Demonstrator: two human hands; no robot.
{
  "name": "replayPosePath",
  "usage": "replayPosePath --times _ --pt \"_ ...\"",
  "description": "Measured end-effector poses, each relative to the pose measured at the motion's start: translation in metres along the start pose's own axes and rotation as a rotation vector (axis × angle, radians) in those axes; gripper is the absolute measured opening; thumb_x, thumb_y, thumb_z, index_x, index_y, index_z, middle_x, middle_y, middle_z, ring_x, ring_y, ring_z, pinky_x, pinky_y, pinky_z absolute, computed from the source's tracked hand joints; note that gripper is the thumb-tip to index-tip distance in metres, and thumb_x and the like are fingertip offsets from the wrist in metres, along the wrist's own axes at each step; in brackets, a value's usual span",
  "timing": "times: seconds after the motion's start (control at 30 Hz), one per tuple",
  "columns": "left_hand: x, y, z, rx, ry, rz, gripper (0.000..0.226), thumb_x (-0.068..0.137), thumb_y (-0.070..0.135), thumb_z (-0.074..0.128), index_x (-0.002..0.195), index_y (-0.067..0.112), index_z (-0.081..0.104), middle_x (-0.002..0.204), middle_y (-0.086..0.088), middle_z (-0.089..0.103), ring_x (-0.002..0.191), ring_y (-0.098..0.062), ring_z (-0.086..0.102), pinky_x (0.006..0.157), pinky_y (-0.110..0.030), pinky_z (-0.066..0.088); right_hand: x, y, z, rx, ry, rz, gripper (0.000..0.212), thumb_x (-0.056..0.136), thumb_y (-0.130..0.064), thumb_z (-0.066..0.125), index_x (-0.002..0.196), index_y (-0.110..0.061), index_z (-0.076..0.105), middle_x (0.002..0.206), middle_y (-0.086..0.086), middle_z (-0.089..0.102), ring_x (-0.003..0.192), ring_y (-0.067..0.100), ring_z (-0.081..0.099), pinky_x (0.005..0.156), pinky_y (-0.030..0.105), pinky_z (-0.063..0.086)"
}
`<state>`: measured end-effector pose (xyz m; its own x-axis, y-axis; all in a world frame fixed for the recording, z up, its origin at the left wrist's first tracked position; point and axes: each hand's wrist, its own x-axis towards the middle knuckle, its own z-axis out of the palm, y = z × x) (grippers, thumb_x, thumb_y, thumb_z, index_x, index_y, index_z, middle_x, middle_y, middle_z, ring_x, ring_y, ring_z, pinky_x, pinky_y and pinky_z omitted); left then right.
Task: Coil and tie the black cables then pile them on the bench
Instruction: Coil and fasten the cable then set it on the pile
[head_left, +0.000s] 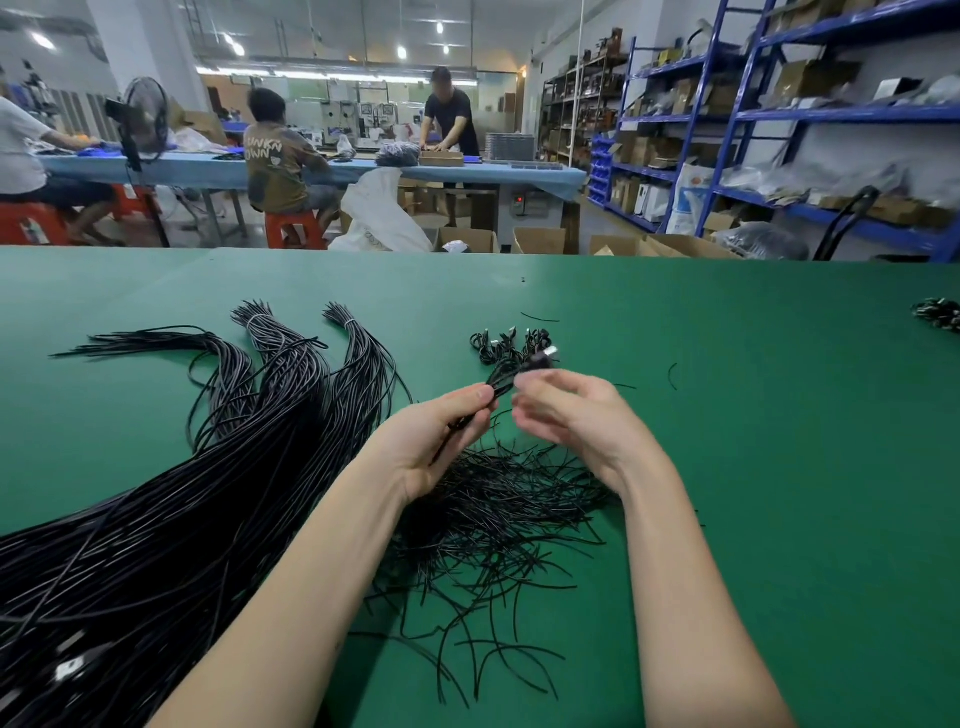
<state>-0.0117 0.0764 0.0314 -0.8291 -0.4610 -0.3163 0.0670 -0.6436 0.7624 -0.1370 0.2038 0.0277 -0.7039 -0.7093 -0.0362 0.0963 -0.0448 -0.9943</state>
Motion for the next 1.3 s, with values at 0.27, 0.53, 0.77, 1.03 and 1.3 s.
replayPosePath --times 0.27,0.53,0.77,1.03,1.3 --pt "0.003 0.003 -0.004 -0.091 0.102 0.097 0.002 0.088 0.001 0.071 0.087 0.001 0.072 0.079 -0.009 0.075 0.059 -0.009 0.07 0.054 -0.013 0.055 -0.005 0.017 0.025 -0.985 -0.018 0.041 0.007 0.078 -0.031 0.086 0.084 -0.031 0.082 0.086 -0.01 0.075 0.086 0.007 0.07 0.084 0.026 0.055" --pt "0.002 0.005 -0.005 -0.12 0.117 0.096 0.004 0.087 0.003 0.073 0.091 0.001 0.073 0.082 -0.01 0.075 0.058 -0.01 0.07 0.054 -0.014 0.056 -0.009 -0.003 0.026 -1.193 0.106 0.032 0.015 0.092 -0.019 0.064 0.098 -0.024 0.077 0.105 0.001 0.074 0.097 0.025 0.069 0.091 0.037 0.058" --pt "0.0 0.007 -0.006 -0.166 0.12 0.093 0.005 0.088 0.002 0.073 0.093 0.0 0.072 0.08 -0.011 0.074 0.056 -0.01 0.069 0.052 -0.014 0.056 -0.011 -0.004 0.016 -1.246 0.072 0.152 0.021 0.093 -0.015 0.061 0.094 -0.029 0.077 0.107 -0.002 0.072 0.097 0.022 0.067 0.085 0.033 0.056" --pt "0.001 0.007 -0.008 -0.171 0.118 0.089 0.01 0.086 0.003 0.074 0.096 0.0 0.073 0.084 -0.011 0.074 0.059 -0.01 0.07 0.052 -0.015 0.055 -0.012 -0.004 0.01 -1.245 -0.053 0.23 0.021 0.094 -0.019 0.054 0.101 -0.013 0.074 0.12 0.002 0.071 0.108 0.026 0.069 0.094 0.043 0.058" --pt "0.001 0.006 -0.008 -0.152 0.126 0.091 0.009 0.086 0.004 0.075 0.094 0.001 0.074 0.084 -0.01 0.075 0.061 -0.01 0.07 0.055 -0.015 0.057 -0.015 -0.005 0.001 -1.056 0.007 0.171 0.018 0.086 -0.014 0.071 0.078 -0.029 0.079 0.082 -0.005 0.076 0.081 0.013 0.07 0.072 0.025 0.054"
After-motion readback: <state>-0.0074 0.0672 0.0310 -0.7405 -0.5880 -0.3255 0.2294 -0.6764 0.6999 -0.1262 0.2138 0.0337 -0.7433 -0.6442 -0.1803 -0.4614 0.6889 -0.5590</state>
